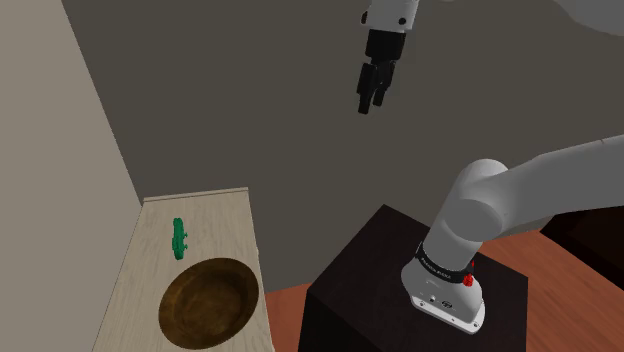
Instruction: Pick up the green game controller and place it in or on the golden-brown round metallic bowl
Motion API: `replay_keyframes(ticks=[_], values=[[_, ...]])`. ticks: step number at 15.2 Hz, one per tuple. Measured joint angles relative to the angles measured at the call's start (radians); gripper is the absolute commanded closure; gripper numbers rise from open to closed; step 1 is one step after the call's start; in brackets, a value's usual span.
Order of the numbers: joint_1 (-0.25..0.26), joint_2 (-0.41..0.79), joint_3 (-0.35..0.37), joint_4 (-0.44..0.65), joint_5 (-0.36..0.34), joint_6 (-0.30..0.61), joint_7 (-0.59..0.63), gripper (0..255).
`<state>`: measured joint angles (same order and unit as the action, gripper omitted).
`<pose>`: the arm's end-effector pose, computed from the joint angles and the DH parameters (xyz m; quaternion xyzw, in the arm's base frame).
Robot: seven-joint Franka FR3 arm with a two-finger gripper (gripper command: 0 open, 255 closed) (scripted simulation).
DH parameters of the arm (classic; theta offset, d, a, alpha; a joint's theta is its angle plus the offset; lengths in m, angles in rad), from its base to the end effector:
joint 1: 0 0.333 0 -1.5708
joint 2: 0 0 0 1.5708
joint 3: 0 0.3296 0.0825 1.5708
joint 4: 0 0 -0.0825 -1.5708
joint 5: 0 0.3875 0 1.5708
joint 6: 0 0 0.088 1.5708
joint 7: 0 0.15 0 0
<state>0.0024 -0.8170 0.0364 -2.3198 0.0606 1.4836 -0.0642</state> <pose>0.2818 0.0237 0.5756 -0.9987 -0.0479 0.0095 0.0171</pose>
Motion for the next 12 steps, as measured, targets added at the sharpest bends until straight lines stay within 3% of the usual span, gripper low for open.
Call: replay_keyframes(ticks=[3,12], values=[[0.004,0.007,0.027,-0.015,0.019,0.024,0.033,0],[0.028,0.126,0.224,-0.076,0.136,0.228,0.27,0]])
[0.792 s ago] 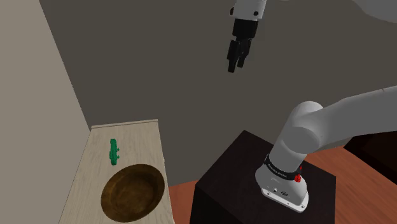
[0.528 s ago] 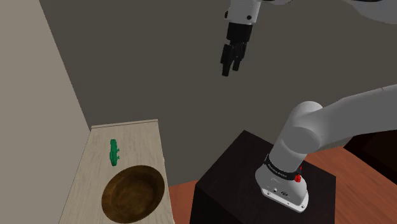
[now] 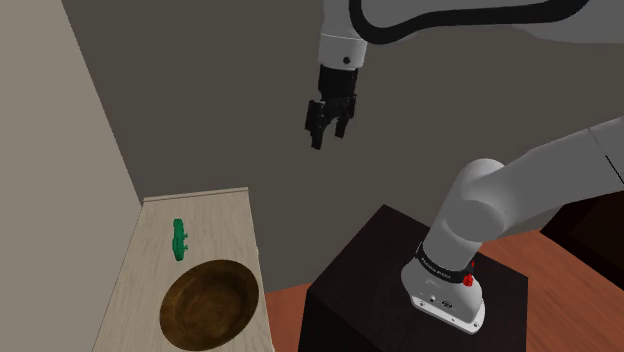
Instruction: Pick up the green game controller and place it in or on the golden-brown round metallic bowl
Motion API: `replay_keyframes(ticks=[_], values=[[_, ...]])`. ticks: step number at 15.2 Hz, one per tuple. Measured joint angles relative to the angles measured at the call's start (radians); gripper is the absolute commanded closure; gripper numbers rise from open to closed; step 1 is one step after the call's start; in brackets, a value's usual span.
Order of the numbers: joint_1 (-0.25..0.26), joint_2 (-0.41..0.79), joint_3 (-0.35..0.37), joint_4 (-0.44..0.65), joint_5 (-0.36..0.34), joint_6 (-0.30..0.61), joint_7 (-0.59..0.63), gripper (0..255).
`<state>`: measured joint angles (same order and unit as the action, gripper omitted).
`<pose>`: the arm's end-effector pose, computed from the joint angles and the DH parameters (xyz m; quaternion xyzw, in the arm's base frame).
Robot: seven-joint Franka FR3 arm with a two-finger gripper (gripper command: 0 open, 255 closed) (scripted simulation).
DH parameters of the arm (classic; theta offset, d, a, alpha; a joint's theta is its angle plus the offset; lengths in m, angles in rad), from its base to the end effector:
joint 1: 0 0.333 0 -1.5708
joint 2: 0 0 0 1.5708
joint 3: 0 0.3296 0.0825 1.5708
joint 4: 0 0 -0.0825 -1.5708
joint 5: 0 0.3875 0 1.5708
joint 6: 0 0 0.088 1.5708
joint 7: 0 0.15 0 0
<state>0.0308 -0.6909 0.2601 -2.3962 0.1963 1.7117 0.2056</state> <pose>0.3188 0.1336 0.5100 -0.9999 0.0009 0.0071 0.0136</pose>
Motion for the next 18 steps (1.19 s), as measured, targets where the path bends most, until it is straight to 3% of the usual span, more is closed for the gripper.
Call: replay_keyframes(ticks=[7,10,14,18], values=[[-0.002,0.177,0.158,0.037,0.04,0.164,0.191,0],[-0.016,0.285,0.228,0.09,0.027,0.228,0.284,0],[-0.031,0.427,0.316,0.146,-0.018,0.316,0.417,0],[-0.043,0.603,0.391,0.241,-0.119,0.383,0.573,0]])
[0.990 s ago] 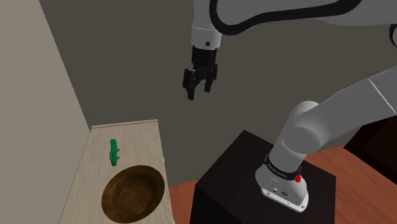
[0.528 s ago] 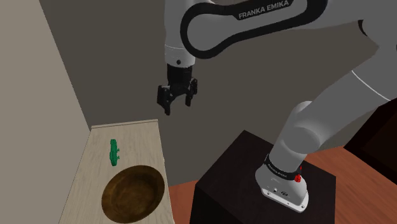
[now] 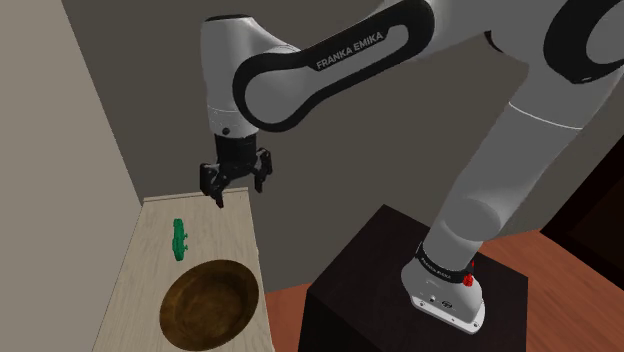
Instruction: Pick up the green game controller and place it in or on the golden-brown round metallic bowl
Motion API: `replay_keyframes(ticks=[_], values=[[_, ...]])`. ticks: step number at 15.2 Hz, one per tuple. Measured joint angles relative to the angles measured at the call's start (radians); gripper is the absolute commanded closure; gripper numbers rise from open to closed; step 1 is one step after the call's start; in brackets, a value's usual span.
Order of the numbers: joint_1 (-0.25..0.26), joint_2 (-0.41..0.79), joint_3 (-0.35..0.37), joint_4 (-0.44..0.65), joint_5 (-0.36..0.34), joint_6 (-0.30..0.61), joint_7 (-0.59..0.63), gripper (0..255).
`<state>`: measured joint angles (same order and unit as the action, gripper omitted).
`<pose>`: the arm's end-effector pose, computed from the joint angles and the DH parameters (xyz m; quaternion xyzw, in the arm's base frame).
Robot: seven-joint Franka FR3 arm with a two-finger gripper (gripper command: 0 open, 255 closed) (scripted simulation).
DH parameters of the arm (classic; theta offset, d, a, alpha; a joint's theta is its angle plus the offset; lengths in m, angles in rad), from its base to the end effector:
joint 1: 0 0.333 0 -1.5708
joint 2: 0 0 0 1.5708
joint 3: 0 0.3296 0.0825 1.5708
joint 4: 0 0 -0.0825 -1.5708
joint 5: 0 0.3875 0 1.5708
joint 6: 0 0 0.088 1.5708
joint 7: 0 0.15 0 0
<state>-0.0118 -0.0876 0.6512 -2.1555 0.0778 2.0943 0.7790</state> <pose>0.4171 0.3216 0.3990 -0.9959 0.0898 0.0011 0.0086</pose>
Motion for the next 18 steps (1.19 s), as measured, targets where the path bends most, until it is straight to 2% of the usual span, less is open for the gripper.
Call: replay_keyframes(ticks=[2,6,11,13,18], values=[[0.004,0.093,0.02,0.054,-0.067,0.02,0.079,0],[0.059,0.296,0.027,0.192,-0.22,0.04,0.251,0],[0.173,0.521,-0.024,0.389,-0.364,0.025,0.405,0],[0.2,0.565,-0.038,0.427,-0.388,0.024,0.433,0],[0.219,0.616,-0.059,0.436,-0.419,0.061,0.452,0]])
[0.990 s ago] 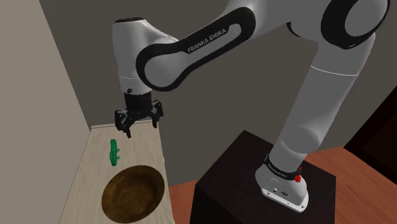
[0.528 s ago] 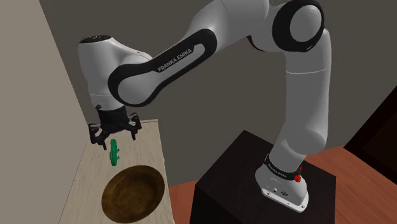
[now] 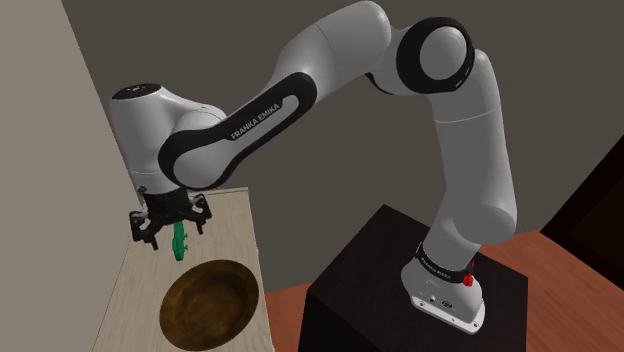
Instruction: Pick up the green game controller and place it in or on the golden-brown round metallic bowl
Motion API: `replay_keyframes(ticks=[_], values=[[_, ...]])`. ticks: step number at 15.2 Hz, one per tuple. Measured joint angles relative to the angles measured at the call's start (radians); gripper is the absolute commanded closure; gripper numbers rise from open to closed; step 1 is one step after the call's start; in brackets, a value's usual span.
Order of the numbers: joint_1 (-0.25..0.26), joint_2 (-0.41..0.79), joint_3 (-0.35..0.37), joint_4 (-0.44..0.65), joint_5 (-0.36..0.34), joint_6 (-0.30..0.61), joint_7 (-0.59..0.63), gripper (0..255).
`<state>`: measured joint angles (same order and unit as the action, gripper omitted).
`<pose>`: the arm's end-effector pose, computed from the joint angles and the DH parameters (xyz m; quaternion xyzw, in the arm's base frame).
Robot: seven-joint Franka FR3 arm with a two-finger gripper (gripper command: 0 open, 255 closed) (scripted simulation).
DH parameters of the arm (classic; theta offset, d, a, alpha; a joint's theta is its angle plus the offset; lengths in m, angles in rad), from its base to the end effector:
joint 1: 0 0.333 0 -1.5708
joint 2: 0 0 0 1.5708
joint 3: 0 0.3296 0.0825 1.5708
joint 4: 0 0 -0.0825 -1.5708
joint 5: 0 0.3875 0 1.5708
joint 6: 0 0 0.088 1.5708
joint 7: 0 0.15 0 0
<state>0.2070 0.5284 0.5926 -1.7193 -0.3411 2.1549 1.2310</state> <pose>0.5089 0.4399 0.2898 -0.9882 0.1531 -0.0027 0.0054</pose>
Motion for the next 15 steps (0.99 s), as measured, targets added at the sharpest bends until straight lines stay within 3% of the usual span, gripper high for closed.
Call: replay_keyframes(ticks=[8,9,15], values=[[0.006,0.02,-0.009,-0.008,-0.014,0.026,0.009,0],[0.006,0.02,-0.009,-0.008,-0.014,0.026,0.009,255],[0.007,0.02,-0.009,-0.008,-0.014,0.026,0.009,255]])
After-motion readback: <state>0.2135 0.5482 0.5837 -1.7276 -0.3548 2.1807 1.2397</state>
